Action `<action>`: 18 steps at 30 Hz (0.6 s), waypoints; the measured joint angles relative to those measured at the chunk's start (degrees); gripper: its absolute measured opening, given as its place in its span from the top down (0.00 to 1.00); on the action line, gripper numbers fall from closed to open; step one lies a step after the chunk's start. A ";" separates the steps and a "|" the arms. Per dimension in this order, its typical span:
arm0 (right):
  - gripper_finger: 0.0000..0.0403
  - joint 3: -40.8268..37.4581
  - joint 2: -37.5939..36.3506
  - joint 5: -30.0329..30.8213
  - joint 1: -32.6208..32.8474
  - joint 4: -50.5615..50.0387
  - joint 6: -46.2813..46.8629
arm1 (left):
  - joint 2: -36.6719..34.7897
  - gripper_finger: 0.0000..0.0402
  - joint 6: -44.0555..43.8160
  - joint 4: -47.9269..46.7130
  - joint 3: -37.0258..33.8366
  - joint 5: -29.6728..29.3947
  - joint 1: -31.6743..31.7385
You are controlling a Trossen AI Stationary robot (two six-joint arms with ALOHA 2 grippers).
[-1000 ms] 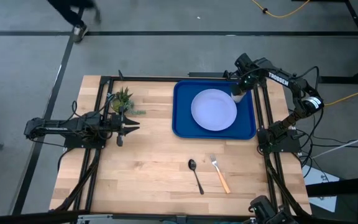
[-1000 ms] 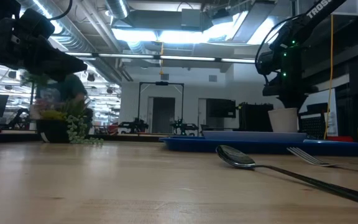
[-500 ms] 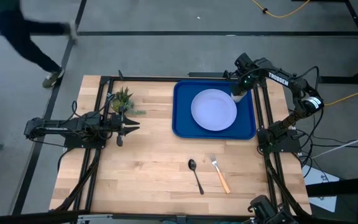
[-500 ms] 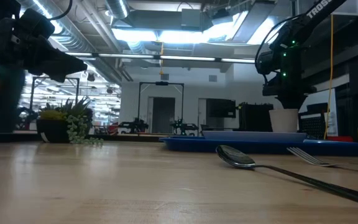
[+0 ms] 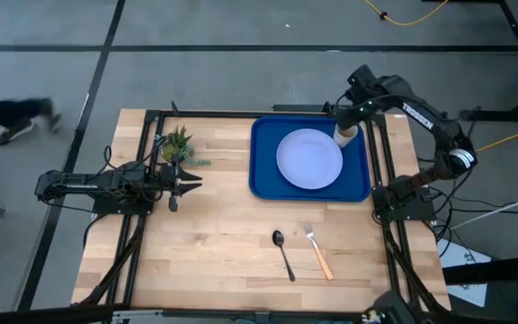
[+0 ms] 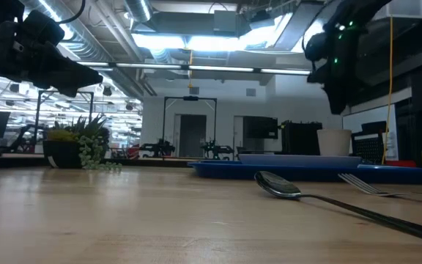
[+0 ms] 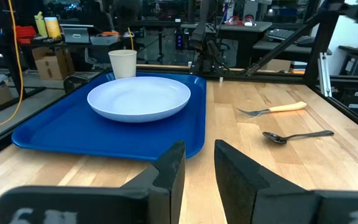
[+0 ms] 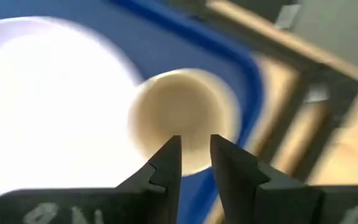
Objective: Pick and place plate/cup/fork/spoon on tray
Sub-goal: Put the yellow fork to the left of the purple plate on the blue serving tray
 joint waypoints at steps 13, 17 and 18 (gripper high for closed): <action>0.78 0.09 -14.18 -26.36 17.11 -3.90 10.95 | 0.01 0.80 -0.02 0.00 0.00 0.00 -0.01; 0.78 0.09 -18.95 -27.78 26.19 -3.94 13.52 | 0.00 0.80 -0.02 0.00 0.00 0.00 -0.02; 0.78 0.09 -20.01 -27.83 28.46 -3.94 13.52 | 0.00 0.80 -0.02 0.00 0.00 0.00 0.00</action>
